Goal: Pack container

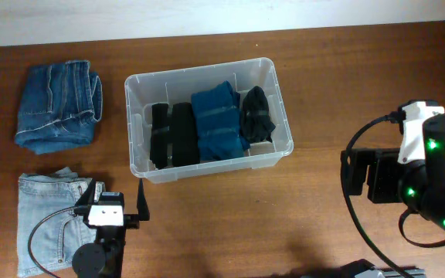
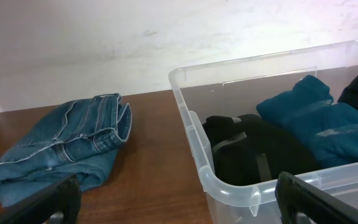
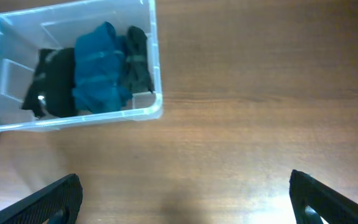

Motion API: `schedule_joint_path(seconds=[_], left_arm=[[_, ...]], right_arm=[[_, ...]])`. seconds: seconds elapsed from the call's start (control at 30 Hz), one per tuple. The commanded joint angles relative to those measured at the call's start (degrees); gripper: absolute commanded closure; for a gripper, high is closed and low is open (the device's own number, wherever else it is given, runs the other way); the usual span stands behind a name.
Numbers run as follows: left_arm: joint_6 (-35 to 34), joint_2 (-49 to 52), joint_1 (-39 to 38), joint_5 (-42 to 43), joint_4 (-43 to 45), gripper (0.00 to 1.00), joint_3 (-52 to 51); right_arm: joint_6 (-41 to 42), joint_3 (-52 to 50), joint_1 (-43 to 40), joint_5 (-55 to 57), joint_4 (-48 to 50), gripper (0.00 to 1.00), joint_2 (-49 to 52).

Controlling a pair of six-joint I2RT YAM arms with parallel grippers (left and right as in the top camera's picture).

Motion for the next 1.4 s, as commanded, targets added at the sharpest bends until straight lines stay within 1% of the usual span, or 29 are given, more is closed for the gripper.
schedule_joint_path(seconds=[0.0,0.1,0.2,0.3,0.43,0.5,0.6,0.73,0.77,0.9,1.1,1.17,1.2,1.23,1.37], left_arm=[[0.5,-0.3,0.1,0.6,-0.1,0.01,-0.2],[0.5,-0.3,0.1,0.6,-0.1,0.01,-0.2],[0.5,-0.3,0.1,0.6,-0.1,0.01,-0.2],[0.5,-0.3,0.1,0.6,-0.1,0.01,-0.2],[0.5,-0.3,0.1,0.6,-0.1,0.01,-0.2],[0.5,-0.3,0.1,0.6,-0.1,0.01,-0.2],[0.5,-0.3,0.1,0.6,-0.1,0.01,-0.2],[0.5,-0.3,0.1,0.6,-0.1,0.01,-0.2],[0.5,-0.3,0.1,0.6,-0.1,0.01,-0.2],[0.5,-0.3,0.1,0.6,-0.1,0.01,-0.2],[0.5,-0.3,0.1,0.6,-0.1,0.01,-0.2],[0.5,-0.3,0.1,0.6,-0.1,0.01,-0.2],[0.5,-0.3,0.1,0.6,-0.1,0.01,-0.2],[0.5,-0.3,0.1,0.6,-0.1,0.01,-0.2],[0.5,-0.3,0.1,0.6,-0.1,0.01,-0.2]], right_arm=[[0.1,-4.4,-3.1,2.9,1.4,0.02,-4.2],[0.1,-12.0,-7.4,2.9,5.9,0.02,-10.4],[-0.4,-22.7,-10.4,2.6,13.6,0.01,-18.1],[-1.7,-34.5,-11.1,1.6,22.6,0.02,-26.6],[-5.5,-50.5,-11.1,-2.1,35.6,0.01,-38.0],[-5.9,-57.3,-12.0,-3.3,41.0,0.01,-42.1],[-5.9,-68.4,-16.0,-6.4,49.7,0.02,-48.2],[-5.9,-78.3,-19.7,-11.0,57.4,0.02,-53.8],[-5.9,-82.4,-19.9,-12.3,60.4,0.01,-56.5],[-5.9,-88.5,-19.9,-13.1,64.8,0.01,-60.5],[-6.1,-96.2,-19.9,-13.1,75.3,0.01,-64.9],[-9.1,-98.4,-19.9,-14.9,80.1,0.01,-65.3],[-13.5,-100.3,-19.9,-17.3,84.3,0.01,-65.3],[-15.5,-101.1,-19.9,-18.1,85.7,0.02,-65.3],[-18.4,-103.3,-19.9,-18.2,86.6,0.01,-65.3]])
